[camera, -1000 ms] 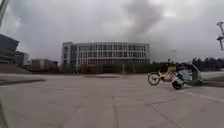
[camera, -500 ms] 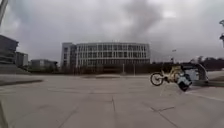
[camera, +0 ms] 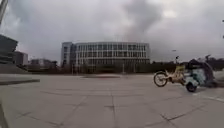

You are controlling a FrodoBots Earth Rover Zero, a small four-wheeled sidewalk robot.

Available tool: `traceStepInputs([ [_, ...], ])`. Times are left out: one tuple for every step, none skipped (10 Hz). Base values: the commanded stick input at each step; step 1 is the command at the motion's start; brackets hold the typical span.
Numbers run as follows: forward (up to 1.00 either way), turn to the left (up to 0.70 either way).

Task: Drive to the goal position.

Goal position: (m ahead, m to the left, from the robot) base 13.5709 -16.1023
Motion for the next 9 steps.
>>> traceStepInputs([
  [0.70, 0.00],
  [0.70, 0.00],
  [0.70, 0.00],
  [0.70, 0.00],
  [0.70, 0.00],
  [0.70, 0.00],
  [0.70, 0.00],
  [0.70, 0.00],
  [0.70, 0.00],
])
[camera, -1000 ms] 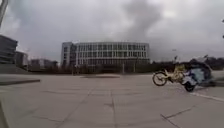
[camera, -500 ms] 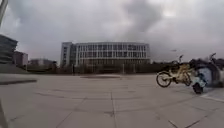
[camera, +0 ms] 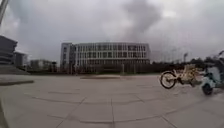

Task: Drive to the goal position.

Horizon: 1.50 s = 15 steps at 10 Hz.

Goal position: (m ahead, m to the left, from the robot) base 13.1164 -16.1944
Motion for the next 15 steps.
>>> traceStepInputs([
  [0.70, 0.00],
  [0.70, 0.00],
  [0.70, 0.00],
  [0.70, 0.00],
  [0.70, 0.00],
  [0.70, 0.00],
  [0.70, 0.00],
  [0.70, 0.00],
  [0.70, 0.00],
  [0.70, 0.00],
  [0.70, 0.00],
  [0.70, 0.00],
  [0.70, 0.00],
  [0.70, 0.00],
  [0.70, 0.00],
])
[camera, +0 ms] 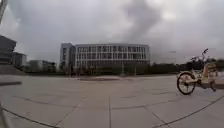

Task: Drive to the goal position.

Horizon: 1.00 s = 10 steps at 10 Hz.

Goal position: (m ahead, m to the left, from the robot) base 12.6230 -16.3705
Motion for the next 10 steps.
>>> traceStepInputs([
  [0.70, 0.00],
  [0.70, 0.00],
  [0.70, 0.00],
  [0.70, 0.00],
  [0.70, 0.00],
  [0.70, 0.00],
  [0.70, 0.00],
  [0.70, 0.00],
  [0.70, 0.00],
  [0.70, 0.00],
])
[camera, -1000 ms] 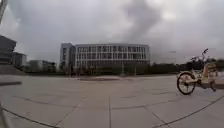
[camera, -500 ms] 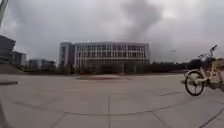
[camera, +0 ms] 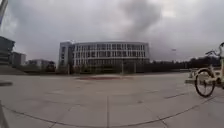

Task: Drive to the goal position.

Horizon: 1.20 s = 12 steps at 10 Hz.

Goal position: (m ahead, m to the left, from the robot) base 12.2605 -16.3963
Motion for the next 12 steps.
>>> traceStepInputs([
  [0.70, 0.00],
  [0.70, 0.00],
  [0.70, -0.02],
  [0.70, -0.16],
  [0.70, -0.35],
  [0.70, -0.35],
  [0.70, -0.35],
  [0.70, -0.03],
  [0.70, 0.00],
  [0.70, 0.00],
  [0.70, 0.00],
  [0.70, 0.00],
])
